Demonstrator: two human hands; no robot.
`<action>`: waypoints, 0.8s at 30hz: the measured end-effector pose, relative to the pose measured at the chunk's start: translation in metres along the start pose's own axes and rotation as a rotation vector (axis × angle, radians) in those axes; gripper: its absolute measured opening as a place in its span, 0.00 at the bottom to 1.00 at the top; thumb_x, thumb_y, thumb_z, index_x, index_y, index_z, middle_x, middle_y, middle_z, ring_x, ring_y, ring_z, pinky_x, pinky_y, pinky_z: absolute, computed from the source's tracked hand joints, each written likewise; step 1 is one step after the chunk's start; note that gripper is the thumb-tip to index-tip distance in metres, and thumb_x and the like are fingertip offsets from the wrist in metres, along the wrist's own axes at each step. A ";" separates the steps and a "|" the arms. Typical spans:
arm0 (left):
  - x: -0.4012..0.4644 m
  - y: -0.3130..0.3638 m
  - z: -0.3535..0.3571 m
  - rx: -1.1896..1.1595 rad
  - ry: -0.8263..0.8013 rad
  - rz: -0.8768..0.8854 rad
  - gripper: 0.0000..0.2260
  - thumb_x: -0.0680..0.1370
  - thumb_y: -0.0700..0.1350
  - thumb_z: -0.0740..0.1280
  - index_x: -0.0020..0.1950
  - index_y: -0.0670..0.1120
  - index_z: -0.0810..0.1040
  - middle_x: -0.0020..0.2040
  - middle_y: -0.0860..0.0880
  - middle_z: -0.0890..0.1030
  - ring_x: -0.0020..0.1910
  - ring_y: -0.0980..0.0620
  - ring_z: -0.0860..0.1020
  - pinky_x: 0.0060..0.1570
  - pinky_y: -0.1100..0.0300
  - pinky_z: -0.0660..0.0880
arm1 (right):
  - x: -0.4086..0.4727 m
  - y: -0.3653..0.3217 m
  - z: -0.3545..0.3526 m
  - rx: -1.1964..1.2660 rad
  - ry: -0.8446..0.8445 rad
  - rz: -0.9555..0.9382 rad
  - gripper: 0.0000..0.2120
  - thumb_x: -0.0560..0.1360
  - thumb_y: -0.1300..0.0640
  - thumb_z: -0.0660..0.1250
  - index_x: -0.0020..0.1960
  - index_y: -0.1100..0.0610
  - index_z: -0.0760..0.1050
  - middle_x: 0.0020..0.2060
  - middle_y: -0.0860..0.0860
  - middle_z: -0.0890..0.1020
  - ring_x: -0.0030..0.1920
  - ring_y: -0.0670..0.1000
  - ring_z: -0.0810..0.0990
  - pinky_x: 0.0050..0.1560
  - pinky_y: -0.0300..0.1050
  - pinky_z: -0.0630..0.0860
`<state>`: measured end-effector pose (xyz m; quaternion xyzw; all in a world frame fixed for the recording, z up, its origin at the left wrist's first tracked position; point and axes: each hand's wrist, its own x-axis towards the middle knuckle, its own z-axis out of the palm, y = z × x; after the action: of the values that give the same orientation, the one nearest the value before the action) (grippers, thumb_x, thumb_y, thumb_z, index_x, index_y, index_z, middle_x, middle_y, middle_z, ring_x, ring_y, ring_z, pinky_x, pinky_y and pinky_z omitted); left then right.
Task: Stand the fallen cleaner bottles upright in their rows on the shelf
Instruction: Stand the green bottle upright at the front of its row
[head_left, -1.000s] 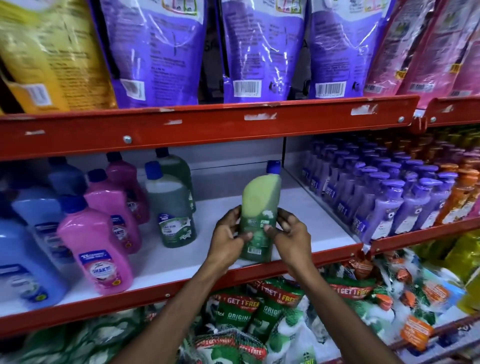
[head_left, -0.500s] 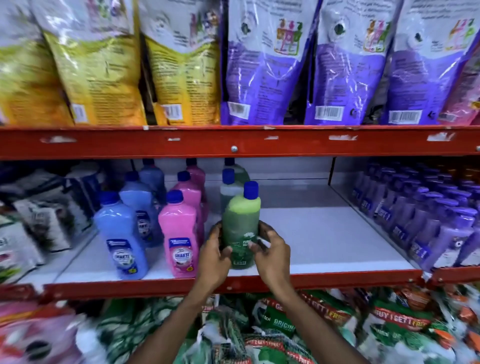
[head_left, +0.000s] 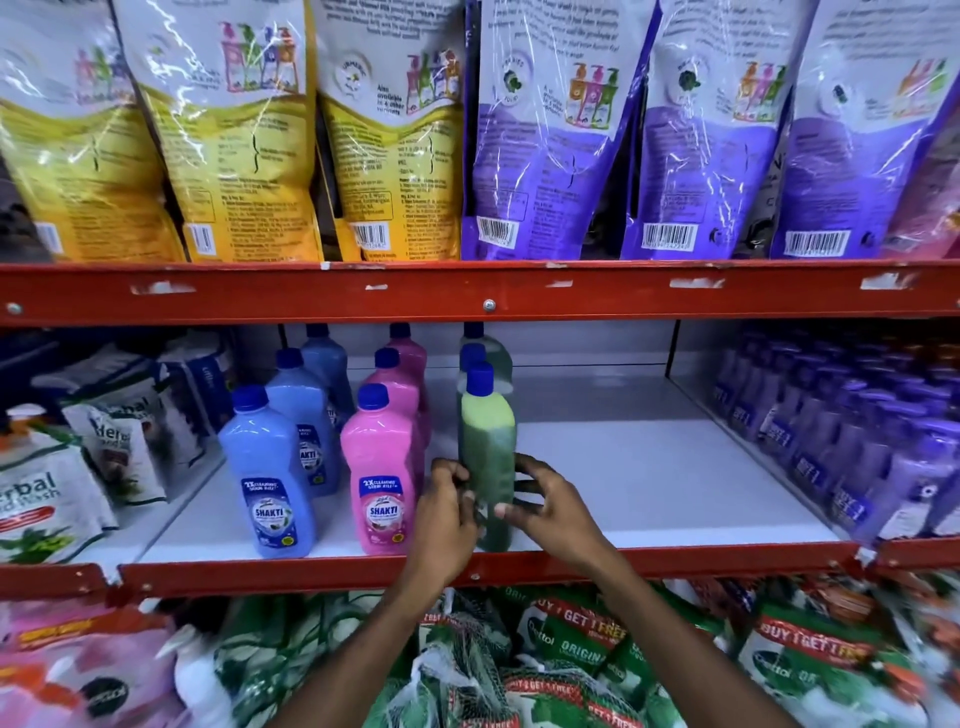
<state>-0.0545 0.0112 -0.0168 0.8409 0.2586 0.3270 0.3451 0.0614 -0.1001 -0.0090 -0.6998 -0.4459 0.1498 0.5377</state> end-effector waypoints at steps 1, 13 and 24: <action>-0.001 0.001 0.002 0.008 0.024 -0.005 0.09 0.79 0.37 0.62 0.57 0.42 0.66 0.50 0.45 0.78 0.41 0.53 0.78 0.33 0.71 0.74 | 0.002 0.001 -0.002 -0.027 0.005 -0.006 0.27 0.73 0.63 0.71 0.70 0.51 0.70 0.62 0.47 0.78 0.60 0.45 0.78 0.55 0.28 0.75; -0.003 -0.003 0.009 -0.016 -0.028 -0.020 0.21 0.77 0.43 0.69 0.66 0.45 0.64 0.60 0.48 0.81 0.54 0.52 0.80 0.52 0.63 0.74 | 0.004 0.017 -0.001 0.005 0.060 0.069 0.19 0.80 0.67 0.57 0.68 0.54 0.71 0.61 0.50 0.81 0.61 0.50 0.79 0.58 0.38 0.77; -0.025 -0.002 0.003 -0.055 -0.015 0.047 0.20 0.77 0.46 0.69 0.64 0.44 0.64 0.52 0.54 0.78 0.39 0.70 0.75 0.35 0.82 0.71 | -0.016 0.019 0.003 0.010 0.087 0.094 0.16 0.81 0.62 0.57 0.67 0.53 0.71 0.60 0.51 0.81 0.61 0.50 0.79 0.58 0.42 0.78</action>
<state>-0.0691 -0.0058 -0.0291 0.8393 0.2269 0.3358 0.3624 0.0590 -0.1114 -0.0314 -0.7230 -0.3879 0.1465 0.5525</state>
